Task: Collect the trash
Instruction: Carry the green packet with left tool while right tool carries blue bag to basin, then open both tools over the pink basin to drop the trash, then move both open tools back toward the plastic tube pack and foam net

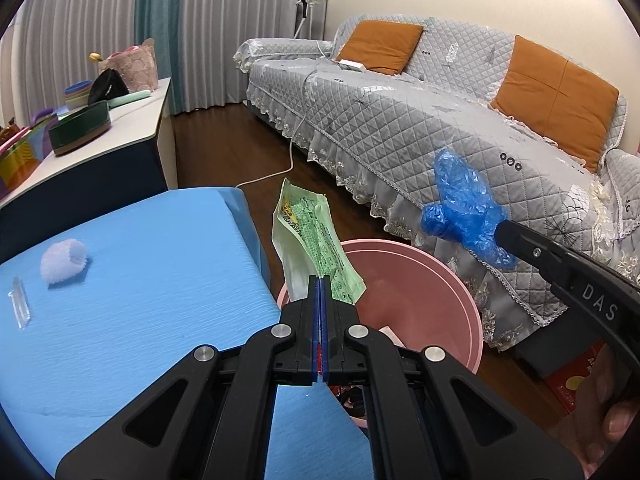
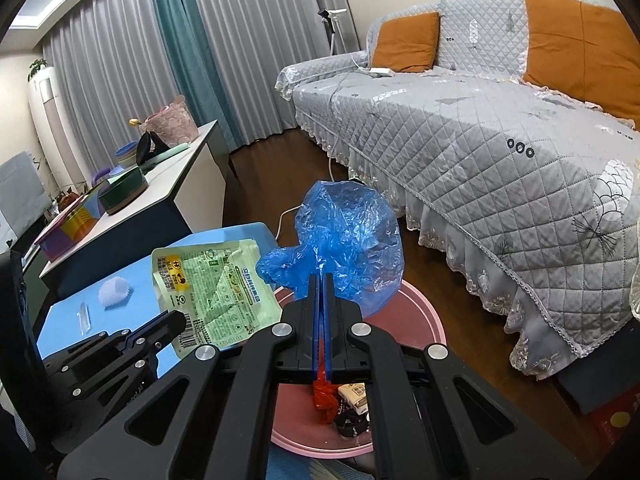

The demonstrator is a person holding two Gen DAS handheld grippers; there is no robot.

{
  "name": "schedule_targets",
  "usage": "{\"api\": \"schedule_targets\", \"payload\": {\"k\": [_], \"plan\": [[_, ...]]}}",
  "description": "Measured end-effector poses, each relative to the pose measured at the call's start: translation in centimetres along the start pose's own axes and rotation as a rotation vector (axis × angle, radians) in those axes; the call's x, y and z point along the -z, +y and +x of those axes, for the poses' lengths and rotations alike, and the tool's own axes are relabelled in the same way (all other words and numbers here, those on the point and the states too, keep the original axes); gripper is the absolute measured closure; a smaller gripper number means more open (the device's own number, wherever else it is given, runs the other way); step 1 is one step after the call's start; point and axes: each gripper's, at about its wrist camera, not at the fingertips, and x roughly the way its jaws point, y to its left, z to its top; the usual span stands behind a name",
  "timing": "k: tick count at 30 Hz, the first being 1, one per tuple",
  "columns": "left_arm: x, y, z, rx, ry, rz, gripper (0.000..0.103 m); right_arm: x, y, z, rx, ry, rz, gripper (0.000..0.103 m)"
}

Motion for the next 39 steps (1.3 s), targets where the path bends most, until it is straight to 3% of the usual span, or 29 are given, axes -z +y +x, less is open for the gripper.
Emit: {"api": "schedule_targets", "payload": {"k": [8, 13, 17, 25, 39], "plan": [[-0.1, -0.2, 0.1, 0.01, 0.006, 0.004, 0.103, 0.0, 0.0, 0.1, 0.001, 0.002, 0.0, 0.101], [-0.1, -0.1, 0.4, 0.031, 0.029, -0.004, 0.101, 0.1, -0.3, 0.3, 0.008, 0.014, 0.014, 0.094], [0.0, -0.1, 0.2, 0.031, 0.028, 0.001, 0.092, 0.2, -0.5, 0.3, 0.027, 0.01, 0.028, 0.058], [-0.1, 1.4, -1.3, 0.005, 0.006, -0.017, 0.092, 0.1, 0.0, 0.2, 0.03, 0.0, 0.022, 0.058], [-0.1, 7.7, -6.6, -0.095, -0.051, -0.064, 0.092, 0.3, 4.5, -0.6, -0.019, -0.02, -0.043, 0.058]]}}
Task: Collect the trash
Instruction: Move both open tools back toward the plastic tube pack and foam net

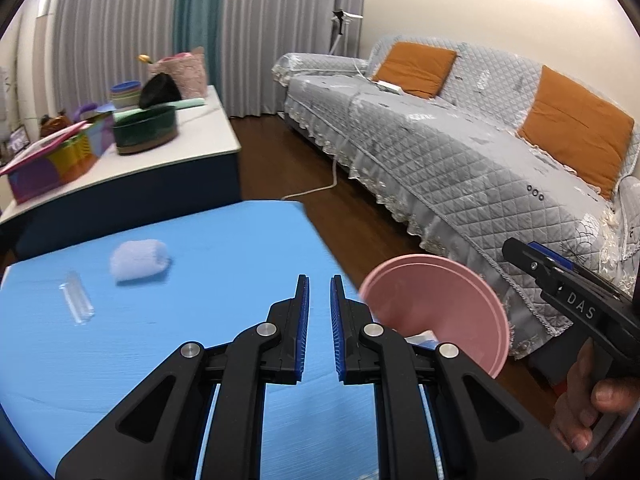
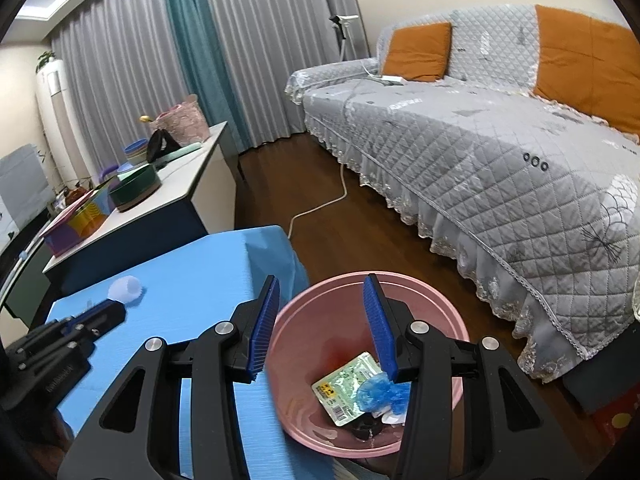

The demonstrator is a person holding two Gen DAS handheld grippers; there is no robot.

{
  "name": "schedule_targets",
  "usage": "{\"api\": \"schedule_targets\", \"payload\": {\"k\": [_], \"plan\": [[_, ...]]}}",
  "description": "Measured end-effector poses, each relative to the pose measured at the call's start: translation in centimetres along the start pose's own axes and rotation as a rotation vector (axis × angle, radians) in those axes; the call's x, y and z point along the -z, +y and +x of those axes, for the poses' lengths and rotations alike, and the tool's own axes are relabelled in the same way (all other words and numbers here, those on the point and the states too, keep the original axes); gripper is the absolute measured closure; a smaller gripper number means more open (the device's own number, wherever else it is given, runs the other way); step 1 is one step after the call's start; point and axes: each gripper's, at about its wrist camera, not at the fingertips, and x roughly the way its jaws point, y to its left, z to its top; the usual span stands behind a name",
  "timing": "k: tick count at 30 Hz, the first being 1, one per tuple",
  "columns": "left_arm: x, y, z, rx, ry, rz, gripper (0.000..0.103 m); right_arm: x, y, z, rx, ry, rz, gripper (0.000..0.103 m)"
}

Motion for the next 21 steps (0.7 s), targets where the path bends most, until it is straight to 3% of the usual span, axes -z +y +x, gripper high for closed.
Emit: {"api": "schedule_targets", "payload": {"k": [5, 9, 21], "plan": [[0.1, 3.5, -1.1, -0.038, -0.003, -0.033, 0.092, 0.3, 2.6, 0.1, -0.028, 0.004, -0.037, 0.062], [0.1, 6.9, -1.9, -0.079, -0.019, -0.085, 0.092, 0.5, 5.0, 0.1, -0.063, 0.003, -0.065, 0.073], [3.3, 16.8, -2.3, -0.281, -0.03, -0.296, 0.092, 2.2, 11.3, 2.5, -0.176, 0.047, -0.143, 0.087]]}}
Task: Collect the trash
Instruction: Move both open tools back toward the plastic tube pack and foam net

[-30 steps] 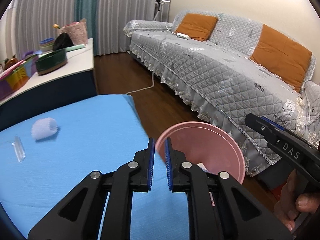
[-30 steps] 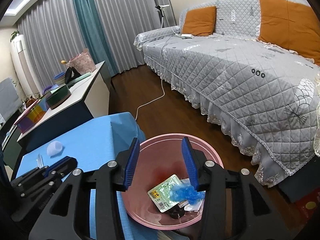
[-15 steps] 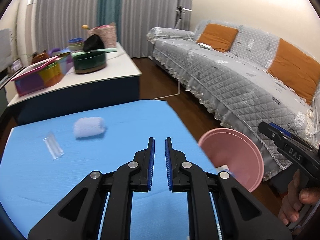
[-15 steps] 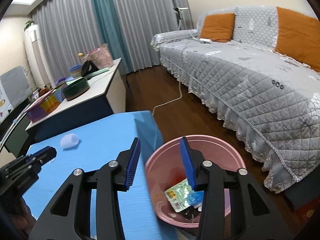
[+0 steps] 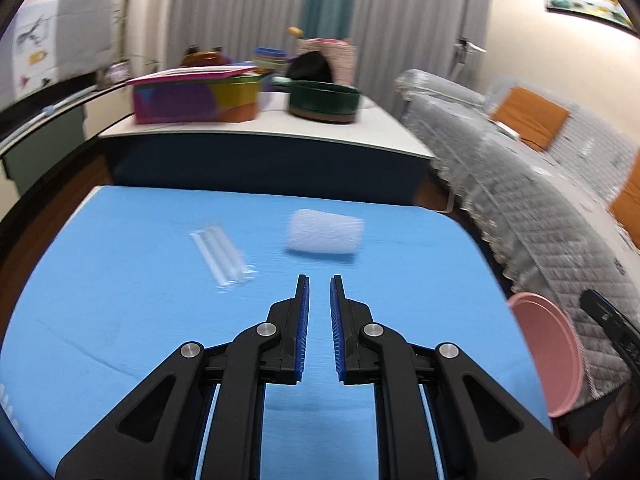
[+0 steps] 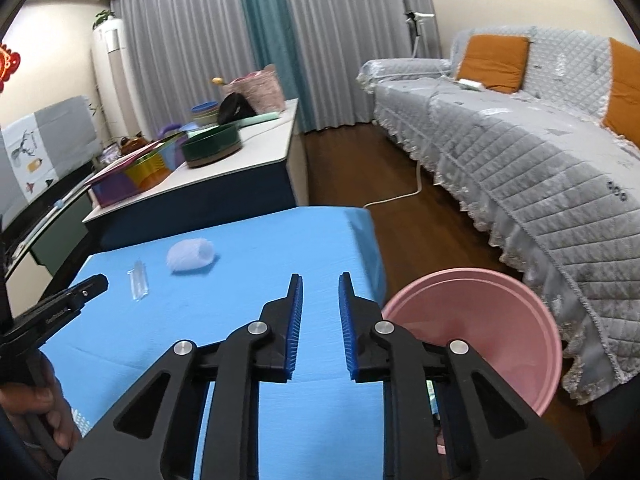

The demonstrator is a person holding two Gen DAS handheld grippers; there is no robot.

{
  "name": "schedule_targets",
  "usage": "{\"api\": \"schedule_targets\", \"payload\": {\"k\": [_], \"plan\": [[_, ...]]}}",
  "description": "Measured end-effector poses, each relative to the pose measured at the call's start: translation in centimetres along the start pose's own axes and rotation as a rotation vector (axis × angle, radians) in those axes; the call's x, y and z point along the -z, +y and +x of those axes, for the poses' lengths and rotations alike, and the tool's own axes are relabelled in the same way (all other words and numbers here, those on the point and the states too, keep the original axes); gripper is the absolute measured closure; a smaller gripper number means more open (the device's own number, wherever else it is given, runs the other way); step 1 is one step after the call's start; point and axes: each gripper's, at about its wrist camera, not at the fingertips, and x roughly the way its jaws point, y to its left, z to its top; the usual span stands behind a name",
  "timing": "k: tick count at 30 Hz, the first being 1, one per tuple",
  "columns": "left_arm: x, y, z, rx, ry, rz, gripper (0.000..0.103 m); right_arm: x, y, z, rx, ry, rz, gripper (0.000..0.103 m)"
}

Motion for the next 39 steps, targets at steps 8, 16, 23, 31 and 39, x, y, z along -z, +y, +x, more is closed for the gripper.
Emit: {"api": "schedule_targets", "payload": {"k": [8, 16, 23, 31, 39], "plan": [[-0.1, 4.2, 2.5, -0.083, 0.023, -0.1, 0.092, 0.0, 3.2, 2.7, -0.118, 0.023, 0.001, 0.093], [-0.2, 6.1, 5.0, -0.126, 0.048, -0.143, 0.092, -0.1, 4.8, 5.8, -0.198, 0.058, 0.019, 0.094], [-0.7, 6.6, 7.1, -0.123, 0.074, -0.16, 0.092, -0.4, 6.3, 8.3, -0.251, 0.097, 0.007, 0.091], [-0.8, 6.4, 9.8, -0.113, 0.113, -0.174, 0.069, -1.8, 8.5, 12.5, -0.312, 0.141, 0.003, 0.09], [-1.2, 5.4, 11.6, -0.117, 0.146, -0.136, 0.052, -3.0, 11.6, 18.0, -0.36, 0.212, -0.003, 0.073]]}}
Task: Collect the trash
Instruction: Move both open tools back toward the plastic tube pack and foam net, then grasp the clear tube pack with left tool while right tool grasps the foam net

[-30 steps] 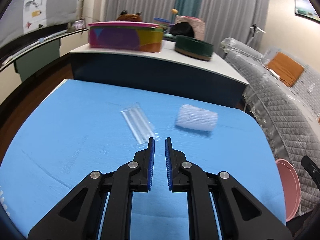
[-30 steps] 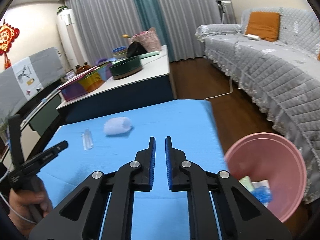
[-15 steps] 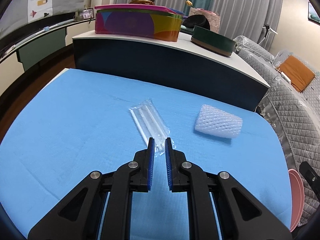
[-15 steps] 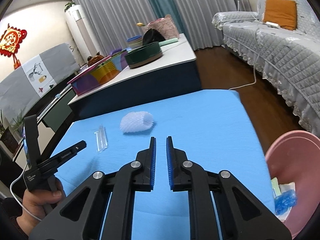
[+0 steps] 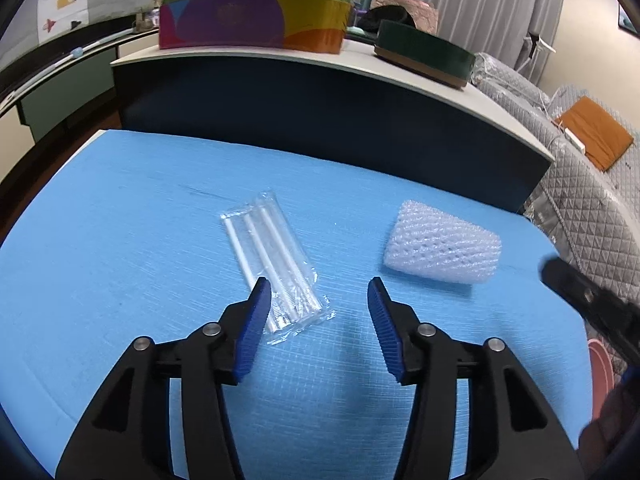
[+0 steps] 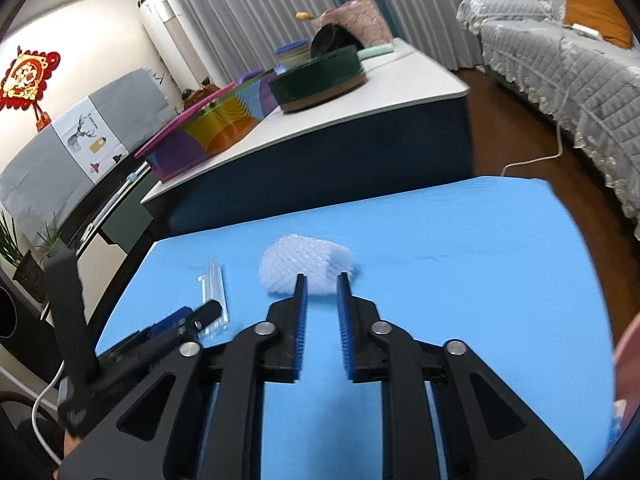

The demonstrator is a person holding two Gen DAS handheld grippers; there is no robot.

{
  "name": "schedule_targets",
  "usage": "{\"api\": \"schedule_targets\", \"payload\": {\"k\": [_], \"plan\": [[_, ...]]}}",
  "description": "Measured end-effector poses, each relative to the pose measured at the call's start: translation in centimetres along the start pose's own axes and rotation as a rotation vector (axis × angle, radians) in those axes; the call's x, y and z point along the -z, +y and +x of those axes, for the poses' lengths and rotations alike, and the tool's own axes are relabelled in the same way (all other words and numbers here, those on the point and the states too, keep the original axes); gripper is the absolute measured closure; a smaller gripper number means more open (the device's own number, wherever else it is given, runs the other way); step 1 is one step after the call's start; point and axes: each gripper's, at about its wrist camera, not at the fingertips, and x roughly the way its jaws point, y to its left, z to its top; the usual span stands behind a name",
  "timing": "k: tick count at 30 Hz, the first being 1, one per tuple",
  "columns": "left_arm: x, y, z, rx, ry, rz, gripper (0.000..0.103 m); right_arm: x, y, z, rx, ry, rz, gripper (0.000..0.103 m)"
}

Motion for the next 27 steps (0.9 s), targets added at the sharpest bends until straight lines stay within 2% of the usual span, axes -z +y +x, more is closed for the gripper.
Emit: {"api": "schedule_targets", "payload": {"k": [2, 8, 10, 12, 15, 17, 19, 21, 22, 27], "plan": [[0.1, 0.1, 0.2, -0.011, 0.012, 0.003, 0.052, -0.5, 0.2, 1.2, 0.0, 0.012, -0.007, 0.068], [-0.1, 0.5, 1.1, -0.036, 0.046, -0.011, 0.052, -0.6, 0.0, 3.7, -0.01, 0.069, -0.012, 0.068], [0.0, 0.5, 1.3, -0.047, 0.054, -0.01, 0.052, -0.6, -0.1, 4.2, -0.014, 0.077, -0.017, 0.071], [0.0, 0.7, 1.5, -0.056, 0.059, -0.012, 0.053, -0.5, 0.0, 4.4, -0.021, 0.083, -0.018, 0.083], [-0.1, 1.0, 1.6, -0.068, 0.063, -0.019, 0.064, -0.4, 0.0, 4.2, -0.032, 0.085, -0.025, 0.097], [-0.1, 1.1, 1.5, -0.077, 0.062, -0.021, 0.073, -0.4, 0.1, 3.8, -0.038, 0.085, -0.03, 0.102], [0.0, 1.3, 1.3, -0.074, 0.065, -0.028, 0.086, -0.4, 0.1, 3.1, -0.042, 0.082, -0.031, 0.102], [0.0, 1.4, 1.0, -0.075, 0.057, -0.027, 0.091, -0.4, 0.2, 2.3, -0.038, 0.071, -0.031, 0.103], [0.0, 1.5, 0.7, -0.075, 0.05, -0.025, 0.098, -0.4, 0.2, 2.0, -0.038, 0.068, -0.03, 0.103], [0.0, 2.1, -0.5, -0.067, 0.026, -0.044, 0.1, -0.3, 0.4, -0.1, -0.028, 0.057, -0.035, 0.103]]}}
